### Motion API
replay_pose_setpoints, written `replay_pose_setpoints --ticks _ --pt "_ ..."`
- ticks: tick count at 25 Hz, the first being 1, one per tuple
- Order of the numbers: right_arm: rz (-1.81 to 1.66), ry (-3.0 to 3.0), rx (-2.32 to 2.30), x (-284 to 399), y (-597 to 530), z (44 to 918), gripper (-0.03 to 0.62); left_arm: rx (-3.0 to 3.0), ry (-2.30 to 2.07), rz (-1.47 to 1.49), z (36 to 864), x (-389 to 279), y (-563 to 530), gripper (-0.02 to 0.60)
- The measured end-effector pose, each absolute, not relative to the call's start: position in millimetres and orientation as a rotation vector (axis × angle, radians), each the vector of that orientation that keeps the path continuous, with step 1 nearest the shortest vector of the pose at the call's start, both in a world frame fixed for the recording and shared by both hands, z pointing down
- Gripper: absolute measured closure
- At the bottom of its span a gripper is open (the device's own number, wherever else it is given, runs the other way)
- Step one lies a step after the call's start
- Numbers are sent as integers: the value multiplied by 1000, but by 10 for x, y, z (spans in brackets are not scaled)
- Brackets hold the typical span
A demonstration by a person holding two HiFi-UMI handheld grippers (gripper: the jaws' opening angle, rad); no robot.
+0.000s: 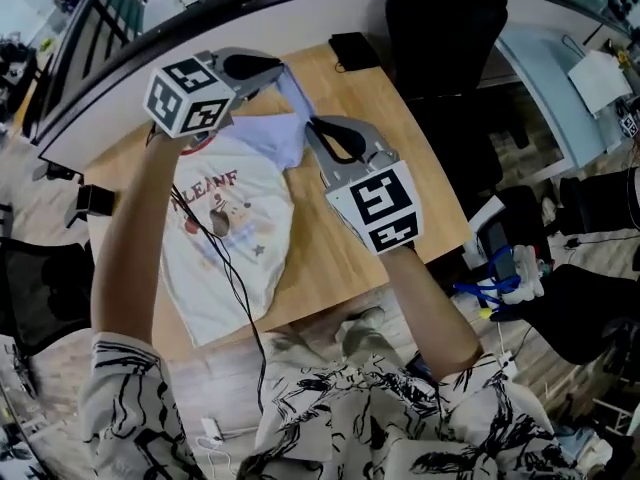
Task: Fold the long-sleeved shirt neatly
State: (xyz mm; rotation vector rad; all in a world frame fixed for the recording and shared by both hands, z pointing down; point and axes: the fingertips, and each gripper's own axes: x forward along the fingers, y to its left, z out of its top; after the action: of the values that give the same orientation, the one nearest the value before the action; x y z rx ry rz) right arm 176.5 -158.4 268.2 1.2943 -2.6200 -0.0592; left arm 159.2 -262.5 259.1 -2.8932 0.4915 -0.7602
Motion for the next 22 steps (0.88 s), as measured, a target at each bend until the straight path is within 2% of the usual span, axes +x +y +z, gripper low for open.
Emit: replay_pose_setpoints --ticks 10,22 --pt "-107 -2566 1261 -341 -1728 2837 571 -2860 515 -747 2659 -623 -2695 560" --pt "-184 -2432 1047 -2045 -1870 4049 569 -2993 520 -878 4049 -2335 -2832 558"
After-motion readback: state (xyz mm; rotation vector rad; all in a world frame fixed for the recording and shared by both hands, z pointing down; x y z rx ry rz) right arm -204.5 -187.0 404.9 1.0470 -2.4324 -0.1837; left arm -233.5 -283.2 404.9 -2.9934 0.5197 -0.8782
